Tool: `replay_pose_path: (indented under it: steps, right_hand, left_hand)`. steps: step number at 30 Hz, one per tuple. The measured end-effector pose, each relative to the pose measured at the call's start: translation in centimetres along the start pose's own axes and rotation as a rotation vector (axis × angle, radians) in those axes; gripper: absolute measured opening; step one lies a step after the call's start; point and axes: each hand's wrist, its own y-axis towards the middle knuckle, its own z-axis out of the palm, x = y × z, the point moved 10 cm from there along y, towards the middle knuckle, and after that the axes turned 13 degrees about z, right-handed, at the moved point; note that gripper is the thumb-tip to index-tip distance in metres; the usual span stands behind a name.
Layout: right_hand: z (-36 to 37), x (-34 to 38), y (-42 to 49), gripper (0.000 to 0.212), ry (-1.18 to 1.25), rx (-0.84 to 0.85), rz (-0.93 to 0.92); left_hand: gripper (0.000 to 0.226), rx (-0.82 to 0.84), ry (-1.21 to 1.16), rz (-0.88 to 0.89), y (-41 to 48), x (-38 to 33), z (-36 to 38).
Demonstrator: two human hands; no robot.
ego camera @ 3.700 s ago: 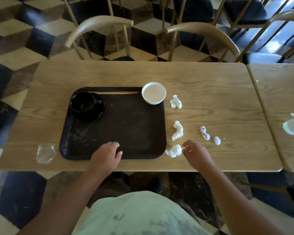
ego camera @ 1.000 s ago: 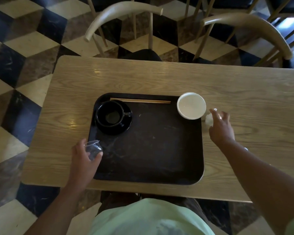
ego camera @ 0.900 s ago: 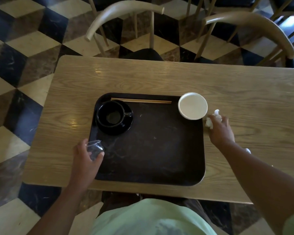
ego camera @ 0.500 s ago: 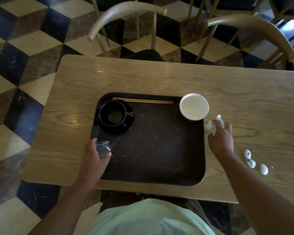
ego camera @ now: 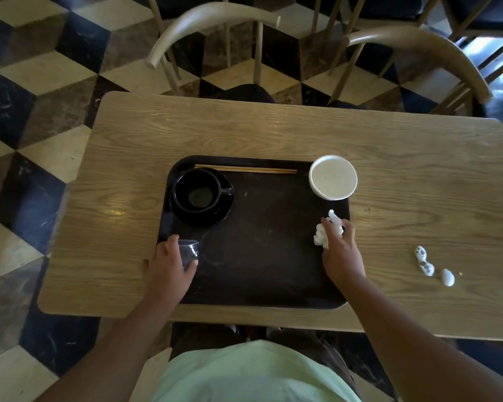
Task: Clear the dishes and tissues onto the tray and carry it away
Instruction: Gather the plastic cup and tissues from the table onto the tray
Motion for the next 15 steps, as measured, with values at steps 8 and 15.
replay_pose_path:
  steps: [8, 15]
  right_hand:
    - [1.1, -2.1, -4.9, 0.079, -0.064, -0.026, -0.021]
    - [0.2, -3.3, -7.3, 0.064, 0.102, -0.102, -0.042]
  left_hand:
    - [0.083, 0.008, 0.012, 0.027, -0.5, -0.3, 0.9]
    - [0.098, 0.004, -0.062, 0.008, -1.4, 0.1, 1.0]
